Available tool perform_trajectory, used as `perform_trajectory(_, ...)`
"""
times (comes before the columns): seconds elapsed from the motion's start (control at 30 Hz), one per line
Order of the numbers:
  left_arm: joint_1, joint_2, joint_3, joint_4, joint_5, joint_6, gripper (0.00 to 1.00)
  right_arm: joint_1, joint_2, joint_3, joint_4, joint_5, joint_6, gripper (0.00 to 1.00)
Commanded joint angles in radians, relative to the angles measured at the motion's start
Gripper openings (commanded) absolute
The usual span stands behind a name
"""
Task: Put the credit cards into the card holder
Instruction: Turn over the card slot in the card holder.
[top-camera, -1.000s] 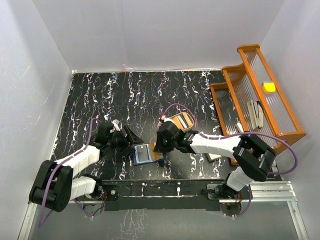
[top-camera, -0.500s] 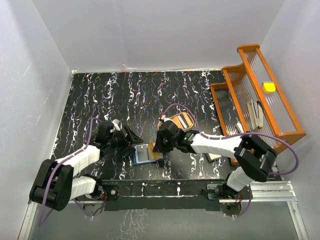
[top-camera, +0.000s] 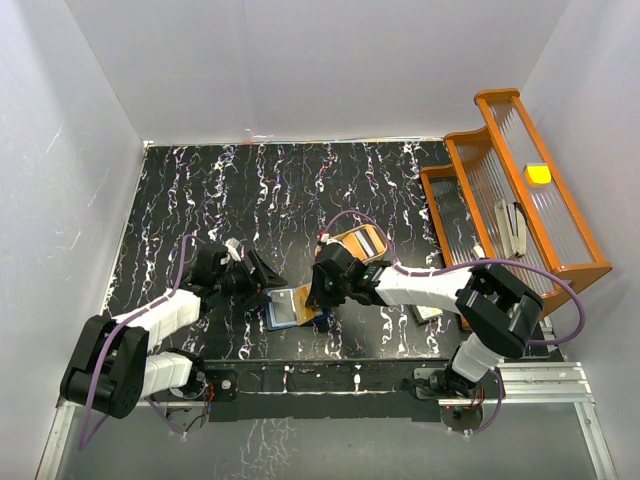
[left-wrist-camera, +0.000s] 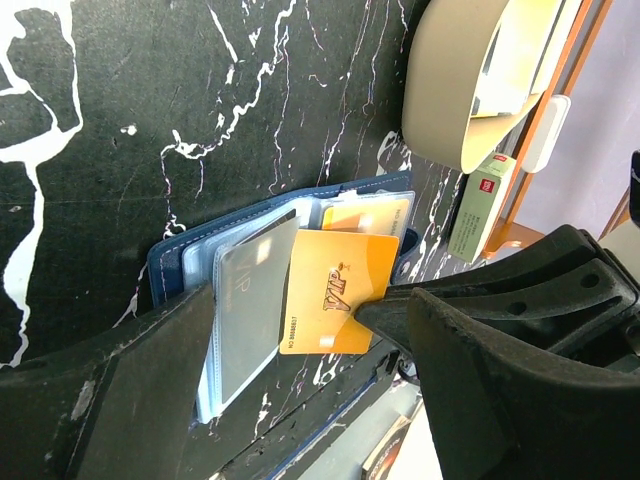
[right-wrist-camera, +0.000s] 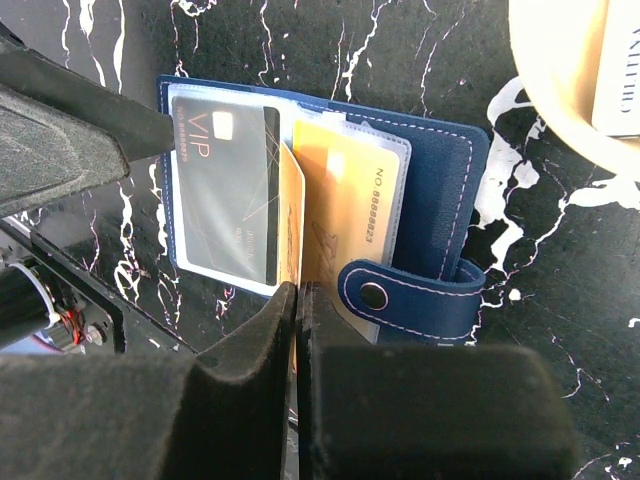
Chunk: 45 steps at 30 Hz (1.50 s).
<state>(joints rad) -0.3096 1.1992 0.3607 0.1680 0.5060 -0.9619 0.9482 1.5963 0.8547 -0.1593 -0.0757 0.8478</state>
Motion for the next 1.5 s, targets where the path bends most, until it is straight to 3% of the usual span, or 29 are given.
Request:
perform_trajectory(0.0, 0.002, -0.003, 0.003, 0.029, 0.037, 0.005, 0.76, 0.006, 0.015, 0.002, 0.008, 0.017, -0.001, 0.0)
perform_trajectory(0.6, 0.002, -0.076, -0.026, 0.163, 0.151, -0.125, 0.76, 0.005, 0.013, 0.002, 0.018, 0.014, -0.007, 0.0)
perform_trajectory(0.83, -0.012, -0.057, -0.094, 0.32, 0.169, -0.257, 0.77, 0.005, -0.003, 0.005, 0.109, 0.008, -0.056, 0.0)
perform_trajectory(1.17, -0.027, -0.051, -0.036, 0.291, 0.171, -0.258, 0.77, 0.006, -0.026, 0.002, 0.157, -0.074, -0.015, 0.0)
perform_trajectory(1.47, -0.034, 0.003, -0.051, 0.328, 0.162, -0.256, 0.77, 0.001, -0.069, 0.042, -0.02, 0.066, -0.08, 0.0)
